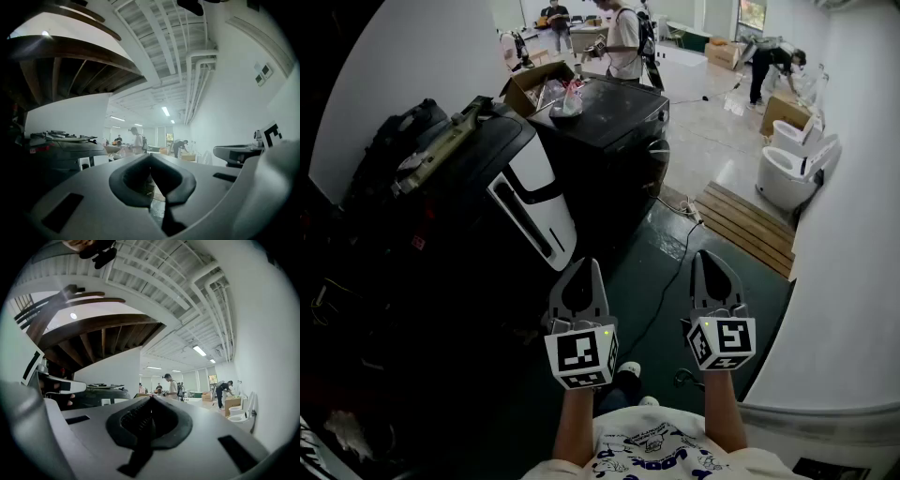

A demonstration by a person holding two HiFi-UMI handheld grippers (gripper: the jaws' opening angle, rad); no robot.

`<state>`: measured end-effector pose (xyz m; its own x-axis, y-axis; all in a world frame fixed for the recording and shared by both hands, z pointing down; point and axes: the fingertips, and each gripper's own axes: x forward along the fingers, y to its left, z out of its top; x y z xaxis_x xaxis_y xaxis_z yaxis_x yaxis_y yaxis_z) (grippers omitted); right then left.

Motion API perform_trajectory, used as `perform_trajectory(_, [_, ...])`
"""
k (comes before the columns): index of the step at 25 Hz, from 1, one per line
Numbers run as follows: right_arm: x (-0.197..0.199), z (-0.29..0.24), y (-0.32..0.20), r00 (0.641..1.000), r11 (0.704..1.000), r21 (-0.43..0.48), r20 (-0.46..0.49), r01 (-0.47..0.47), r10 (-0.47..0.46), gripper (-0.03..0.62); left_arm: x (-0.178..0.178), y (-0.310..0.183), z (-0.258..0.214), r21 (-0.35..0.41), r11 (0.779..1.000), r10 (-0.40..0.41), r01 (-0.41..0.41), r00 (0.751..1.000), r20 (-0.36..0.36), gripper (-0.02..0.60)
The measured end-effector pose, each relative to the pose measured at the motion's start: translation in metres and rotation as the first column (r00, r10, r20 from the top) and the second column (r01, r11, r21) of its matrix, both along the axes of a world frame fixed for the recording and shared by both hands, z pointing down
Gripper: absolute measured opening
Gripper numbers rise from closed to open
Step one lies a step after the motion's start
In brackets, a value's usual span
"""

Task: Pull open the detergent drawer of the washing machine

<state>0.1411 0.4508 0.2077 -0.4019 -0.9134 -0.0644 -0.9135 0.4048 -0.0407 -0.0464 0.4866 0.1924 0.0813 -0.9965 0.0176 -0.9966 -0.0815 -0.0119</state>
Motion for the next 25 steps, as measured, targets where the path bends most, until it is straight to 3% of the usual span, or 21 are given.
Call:
perform_trajectory(17, [-0.016,0.009,-0.032,1.000,1.000,-0.026,0.002,-0.010,0.010,0.012,-0.018,-0.034,0.007,-0.015,1.000,0.011,-0.011,1.000,-0.002,0.014])
perform_trajectory(23, [-0.028,0.015,-0.062,0.998,0.999,-0.047,0.068,-0.009,0.012,0.014,-0.035,-0.066,0.014,-0.023,1.000,0.015,-0.016,1.000,-0.011,0.014])
perform_trajectory(25, [-0.034,0.015,-0.074,0.998,0.999,-0.046,0.069,-0.004,0.007,0.041,-0.040,-0.078,0.015,-0.025,1.000,0.019,-0.019,1.000,-0.012,0.014])
